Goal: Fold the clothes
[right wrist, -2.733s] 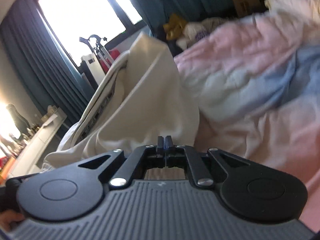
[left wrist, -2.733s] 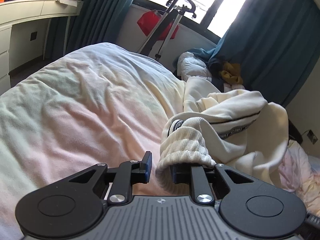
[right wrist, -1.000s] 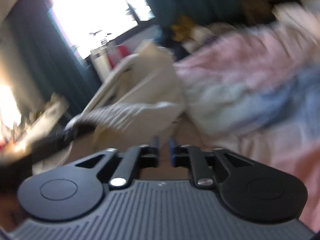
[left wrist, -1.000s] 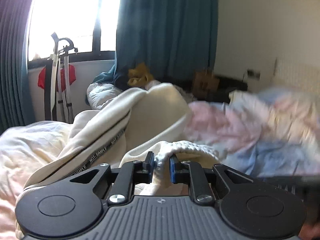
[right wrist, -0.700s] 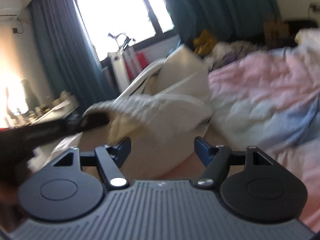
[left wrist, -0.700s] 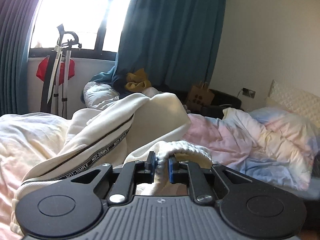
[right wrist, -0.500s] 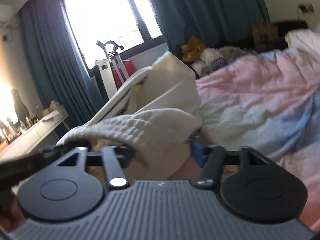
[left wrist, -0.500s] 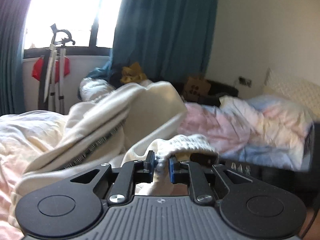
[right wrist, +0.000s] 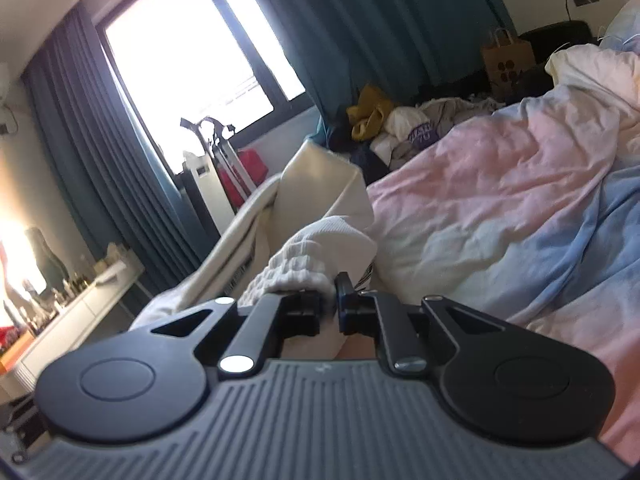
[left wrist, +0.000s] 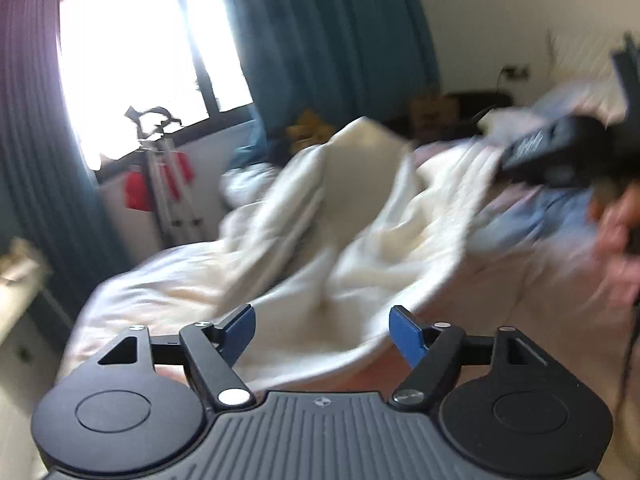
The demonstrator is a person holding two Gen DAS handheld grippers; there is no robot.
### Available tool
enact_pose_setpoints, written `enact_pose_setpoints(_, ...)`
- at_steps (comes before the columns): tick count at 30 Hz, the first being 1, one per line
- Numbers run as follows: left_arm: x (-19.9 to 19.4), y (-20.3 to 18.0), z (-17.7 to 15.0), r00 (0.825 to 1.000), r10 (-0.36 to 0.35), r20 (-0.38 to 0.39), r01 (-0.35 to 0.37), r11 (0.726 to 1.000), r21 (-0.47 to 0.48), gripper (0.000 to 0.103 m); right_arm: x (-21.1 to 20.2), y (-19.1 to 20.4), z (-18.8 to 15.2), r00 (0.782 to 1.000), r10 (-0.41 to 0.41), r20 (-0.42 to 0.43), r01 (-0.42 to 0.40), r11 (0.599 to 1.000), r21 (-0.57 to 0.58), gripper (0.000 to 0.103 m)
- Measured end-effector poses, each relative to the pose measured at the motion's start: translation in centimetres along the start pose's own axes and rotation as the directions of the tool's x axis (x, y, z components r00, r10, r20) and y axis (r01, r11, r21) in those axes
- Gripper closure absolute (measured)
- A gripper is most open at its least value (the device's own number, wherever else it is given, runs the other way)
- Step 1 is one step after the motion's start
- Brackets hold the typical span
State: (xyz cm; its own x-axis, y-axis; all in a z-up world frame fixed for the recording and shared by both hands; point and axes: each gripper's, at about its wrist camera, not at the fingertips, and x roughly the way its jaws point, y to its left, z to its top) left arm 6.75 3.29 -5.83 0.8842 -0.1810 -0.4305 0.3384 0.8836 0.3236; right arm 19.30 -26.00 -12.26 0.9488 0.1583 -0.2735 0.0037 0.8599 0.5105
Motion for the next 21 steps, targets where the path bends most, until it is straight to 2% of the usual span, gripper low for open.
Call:
enact_pose_setpoints(1, -0.3, 0.2, -0.3, 1.0, 0.021, -0.014, -0.021, 1.0, 0.011, 0.02, -0.1, -0.2, 0.1, 1.0, 0.001, 0.001, -0.001, 1.0, 0.011, 0.092)
enact_pose_setpoints(6, 0.8, -0.2, -1.6, 0.992, 0.088, -0.095, -0.077, 0.99, 0.116, 0.019, 0.1, -0.8, 0.1, 1.0, -0.005, -0.012, 0.006, 0.999, 0.042, 0.092)
enact_pose_setpoints(8, 2.0, -0.5, -2.0, 0.986, 0.116, -0.117, -0.096, 0.983, 0.159, 0.021, 0.1, -1.0, 0.1, 1.0, -0.001, -0.013, 0.002, 0.999, 0.051, 0.092)
enact_pose_setpoints(10, 3.1, -0.3, -2.3, 0.982, 0.154, -0.11, -0.135, 0.978, 0.16, 0.026, 0.0, -1.1, 0.2, 1.0, 0.0, -0.013, 0.001, 0.999, 0.051, 0.092)
enact_pose_setpoints(12, 4.6, 0.6, -2.1, 0.979, 0.175, -0.106, -0.163, 0.98, 0.112, 0.031, 0.0, -1.0, 0.3, 1.0, -0.01, -0.018, 0.011, 0.999, 0.044, 0.092)
enact_pose_setpoints(14, 6.1, 1.7, -1.6, 0.976, 0.178, -0.122, -0.174, 0.984, 0.041, 0.045, -0.3, -1.0, 0.1, 1.0, -0.019, -0.023, 0.02, 0.999, 0.034, 0.092)
enact_pose_setpoints(15, 6.7, 2.4, -1.3, 0.975, 0.181, -0.132, -0.183, 0.983, -0.001, 0.058, -0.4, -1.1, 0.0, 0.999, -0.023, -0.025, 0.023, 0.999, 0.029, 0.092)
enact_pose_setpoints(16, 7.0, 3.3, -0.9, 0.972, 0.192, -0.136, -0.201, 0.978, -0.058, 0.075, -0.6, -1.1, -0.2, 0.999, -0.023, -0.029, 0.023, 0.999, 0.026, 0.092)
enact_pose_setpoints(18, 7.3, 5.3, -0.2, 0.969, 0.206, -0.14, -0.229, 0.957, -0.18, 0.091, -1.2, -1.2, -0.7, 0.999, -0.018, -0.039, 0.019, 0.999, 0.035, 0.092)
enact_pose_setpoints(21, 6.3, 8.8, 1.3, 0.973, 0.212, -0.091, -0.23, 0.909, -0.346, 0.094, -1.8, -1.3, -1.3, 0.997, 0.009, -0.071, -0.004, 0.998, 0.069, 0.092)
